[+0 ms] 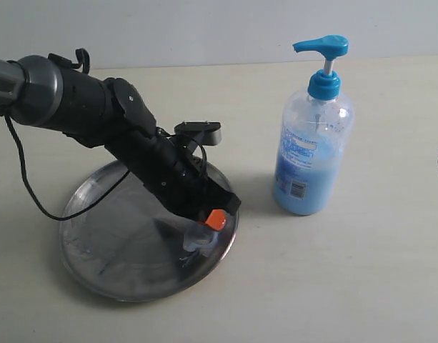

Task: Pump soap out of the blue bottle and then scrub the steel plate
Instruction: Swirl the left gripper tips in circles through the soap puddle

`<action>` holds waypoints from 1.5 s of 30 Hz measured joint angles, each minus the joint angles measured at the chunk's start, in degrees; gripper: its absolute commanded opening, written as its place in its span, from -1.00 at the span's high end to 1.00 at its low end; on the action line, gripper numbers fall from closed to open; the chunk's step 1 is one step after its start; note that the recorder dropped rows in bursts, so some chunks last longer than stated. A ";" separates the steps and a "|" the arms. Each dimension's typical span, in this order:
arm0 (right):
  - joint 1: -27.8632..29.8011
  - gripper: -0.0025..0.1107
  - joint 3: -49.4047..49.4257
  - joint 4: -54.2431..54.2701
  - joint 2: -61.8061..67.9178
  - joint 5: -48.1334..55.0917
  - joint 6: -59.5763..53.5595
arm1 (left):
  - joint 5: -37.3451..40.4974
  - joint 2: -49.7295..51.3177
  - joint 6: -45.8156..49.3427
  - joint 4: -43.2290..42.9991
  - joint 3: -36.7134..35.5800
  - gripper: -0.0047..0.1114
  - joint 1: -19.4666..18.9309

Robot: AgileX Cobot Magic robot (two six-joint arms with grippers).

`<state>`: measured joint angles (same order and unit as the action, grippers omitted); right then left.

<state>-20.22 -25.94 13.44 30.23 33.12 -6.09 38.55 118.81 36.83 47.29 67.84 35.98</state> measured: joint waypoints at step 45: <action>0.00 0.96 0.00 0.10 0.00 0.00 0.00 | 2.96 4.17 -3.07 -1.61 6.58 0.90 0.00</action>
<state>-20.22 -25.94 13.54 30.23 33.12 -6.09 41.51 122.98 33.76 45.68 74.42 35.98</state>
